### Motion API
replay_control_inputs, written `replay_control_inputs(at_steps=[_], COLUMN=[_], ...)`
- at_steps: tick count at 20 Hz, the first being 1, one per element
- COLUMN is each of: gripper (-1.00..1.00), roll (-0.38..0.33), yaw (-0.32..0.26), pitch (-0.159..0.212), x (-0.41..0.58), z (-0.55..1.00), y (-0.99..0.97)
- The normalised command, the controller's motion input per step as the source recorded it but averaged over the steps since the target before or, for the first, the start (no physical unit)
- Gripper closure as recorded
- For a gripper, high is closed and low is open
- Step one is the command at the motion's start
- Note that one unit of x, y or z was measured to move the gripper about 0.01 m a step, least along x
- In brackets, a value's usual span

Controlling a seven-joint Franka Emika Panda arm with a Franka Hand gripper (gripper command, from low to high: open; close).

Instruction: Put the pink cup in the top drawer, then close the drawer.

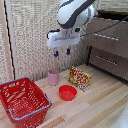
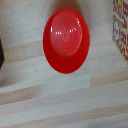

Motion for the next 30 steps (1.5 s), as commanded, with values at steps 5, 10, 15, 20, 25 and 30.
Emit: replay_control_inputs(at_steps=[5,10,15,20,25,30], gripper=[-1.0,-1.0,-1.0,-1.0,-1.0,-1.0], roll=[0.001,0.008,0.003,-0.022,-0.059,-0.05], yaw=[-0.118,-0.2,-0.168,-0.116,-0.076,-0.056], pitch=[0.001,0.0,0.017,0.05,0.06,0.039], x=[0.305,0.411,0.33,0.234,0.247,0.28], z=[-0.04,-0.06,-0.14,-0.3,-0.41,-0.35], y=[-0.2,-0.18,-0.06,0.06,0.05,0.0])
